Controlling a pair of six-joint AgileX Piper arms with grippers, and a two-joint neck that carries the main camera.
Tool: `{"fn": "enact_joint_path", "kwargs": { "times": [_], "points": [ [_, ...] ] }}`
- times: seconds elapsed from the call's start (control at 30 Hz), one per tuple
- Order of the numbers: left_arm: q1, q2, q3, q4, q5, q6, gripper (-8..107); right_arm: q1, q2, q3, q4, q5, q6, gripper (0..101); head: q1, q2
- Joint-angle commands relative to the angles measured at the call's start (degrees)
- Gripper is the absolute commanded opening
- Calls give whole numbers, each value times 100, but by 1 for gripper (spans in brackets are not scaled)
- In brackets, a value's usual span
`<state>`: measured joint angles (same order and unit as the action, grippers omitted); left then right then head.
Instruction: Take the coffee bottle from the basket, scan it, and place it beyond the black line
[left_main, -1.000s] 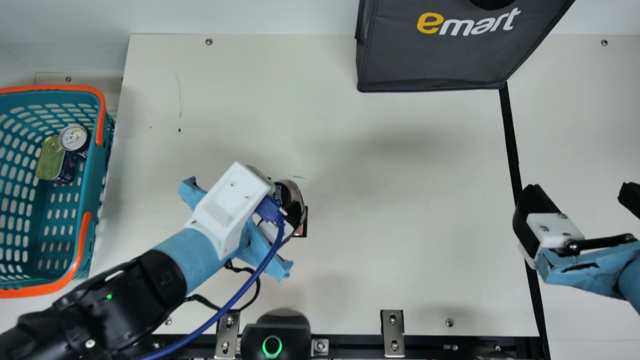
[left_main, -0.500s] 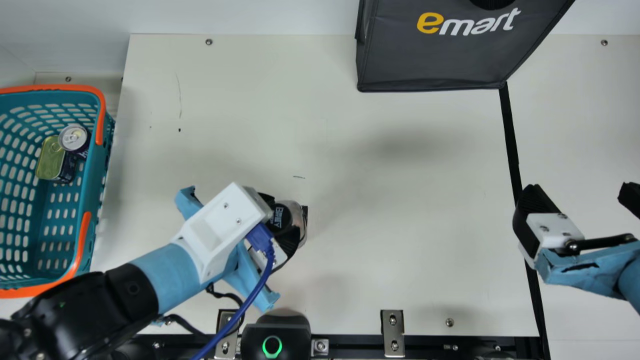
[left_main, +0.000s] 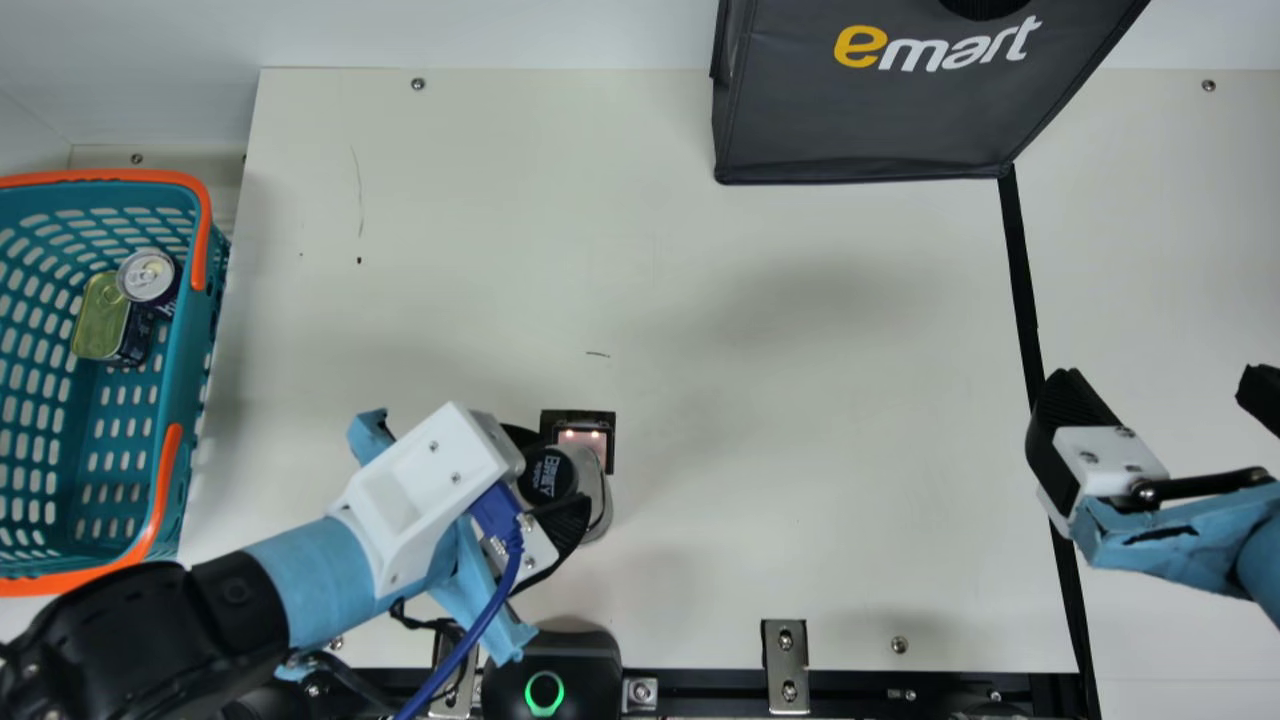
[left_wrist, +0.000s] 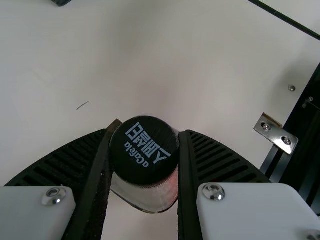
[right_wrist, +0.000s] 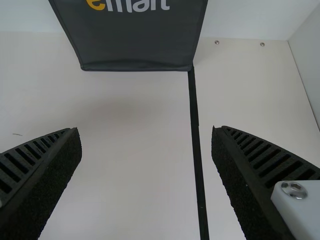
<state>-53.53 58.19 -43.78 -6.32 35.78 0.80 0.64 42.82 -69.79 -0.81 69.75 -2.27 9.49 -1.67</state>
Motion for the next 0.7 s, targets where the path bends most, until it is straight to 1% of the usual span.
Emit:
{"fn": "enact_joint_path", "kwargs": {
  "times": [0.0, 0.3, 0.67],
  "points": [
    [29, -33, 68, -69, 0, 75, 10, 0, 0, 0, 0, 0, 0, 91, -157, 9],
    [178, -125, 259, -246, -22, 340, 10, 0, 0, 0, 0, 0, 0, 91, -157, 9],
    [373, -152, 232, -497, 34, 712, 10, 0, 0, 0, 0, 0, 0, 91, -157, 9]
  ]
}}
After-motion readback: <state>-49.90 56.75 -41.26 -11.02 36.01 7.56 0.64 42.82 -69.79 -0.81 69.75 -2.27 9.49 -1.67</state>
